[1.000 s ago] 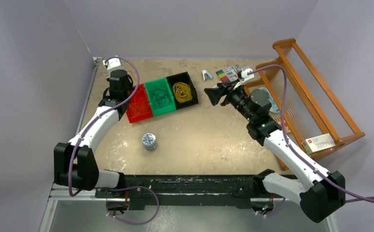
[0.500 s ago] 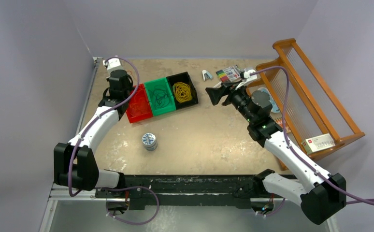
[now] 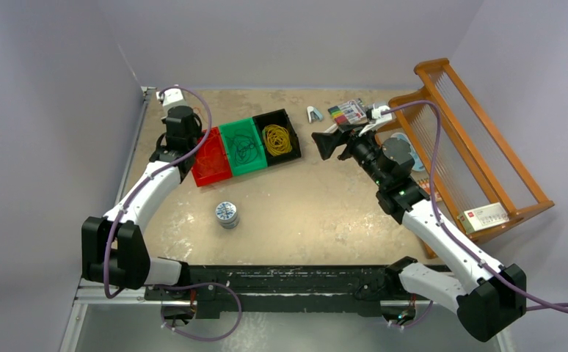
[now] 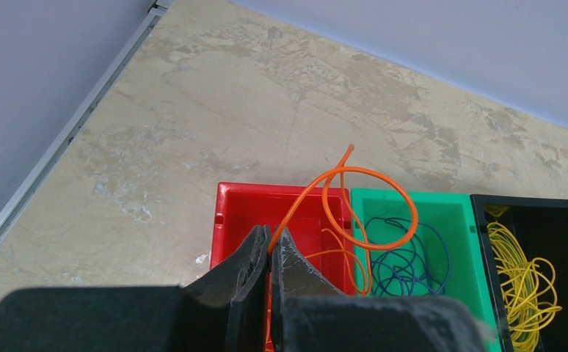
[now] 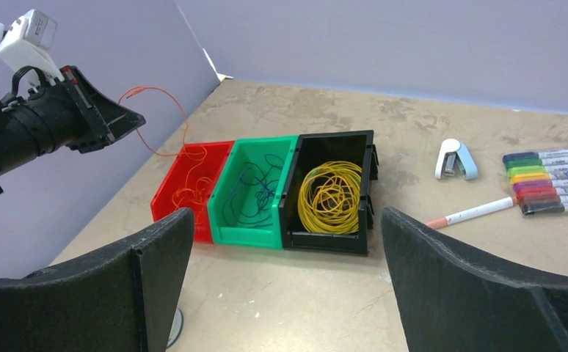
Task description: Untangle the cables
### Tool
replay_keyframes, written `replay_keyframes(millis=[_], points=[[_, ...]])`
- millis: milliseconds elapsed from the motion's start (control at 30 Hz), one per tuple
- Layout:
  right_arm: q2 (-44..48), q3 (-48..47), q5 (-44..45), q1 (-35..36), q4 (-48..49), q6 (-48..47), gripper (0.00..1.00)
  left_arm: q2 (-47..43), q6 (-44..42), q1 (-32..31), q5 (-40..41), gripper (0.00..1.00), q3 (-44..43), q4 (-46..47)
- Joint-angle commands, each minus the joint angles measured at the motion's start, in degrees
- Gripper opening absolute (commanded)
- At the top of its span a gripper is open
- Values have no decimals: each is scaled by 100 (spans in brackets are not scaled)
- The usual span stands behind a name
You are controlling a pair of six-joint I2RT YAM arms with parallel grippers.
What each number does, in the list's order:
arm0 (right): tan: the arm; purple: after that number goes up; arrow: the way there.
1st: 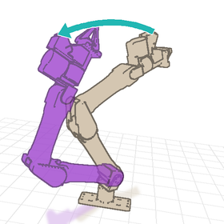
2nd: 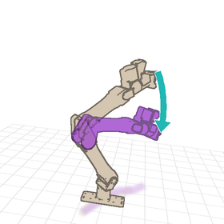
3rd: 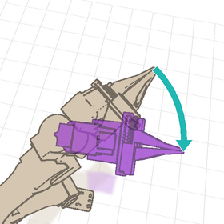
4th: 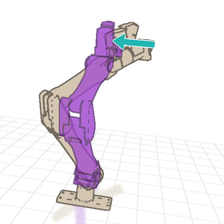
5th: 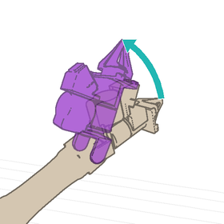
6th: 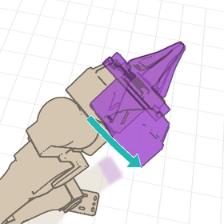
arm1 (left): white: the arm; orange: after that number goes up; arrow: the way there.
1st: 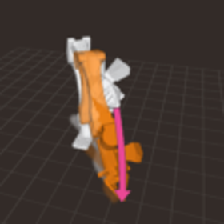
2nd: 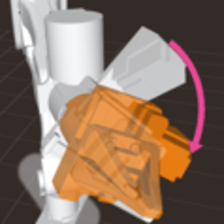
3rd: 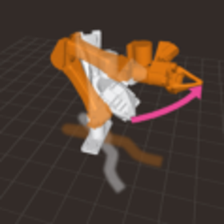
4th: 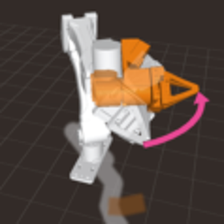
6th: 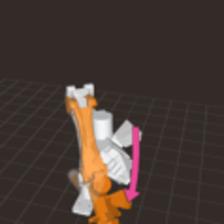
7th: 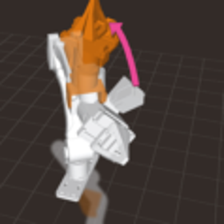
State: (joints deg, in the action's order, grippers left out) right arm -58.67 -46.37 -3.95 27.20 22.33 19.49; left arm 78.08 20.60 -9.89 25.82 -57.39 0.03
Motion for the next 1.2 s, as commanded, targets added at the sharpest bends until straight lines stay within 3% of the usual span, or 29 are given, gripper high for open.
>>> replay_keyframes(millis=[0, 633, 1167], points=[[111, 10, 112, -23, 169, 29, 99, -238, 224, 5, 72, 0, 67, 128], [-7, 32, 72, -26, 255, 126, 99, -411, 337, 5, 204, 0, 149, -242], [-109, -28, -58, -23, 236, 108, 99, 254, 327, 5, 1388, 0, -722, -1195]])
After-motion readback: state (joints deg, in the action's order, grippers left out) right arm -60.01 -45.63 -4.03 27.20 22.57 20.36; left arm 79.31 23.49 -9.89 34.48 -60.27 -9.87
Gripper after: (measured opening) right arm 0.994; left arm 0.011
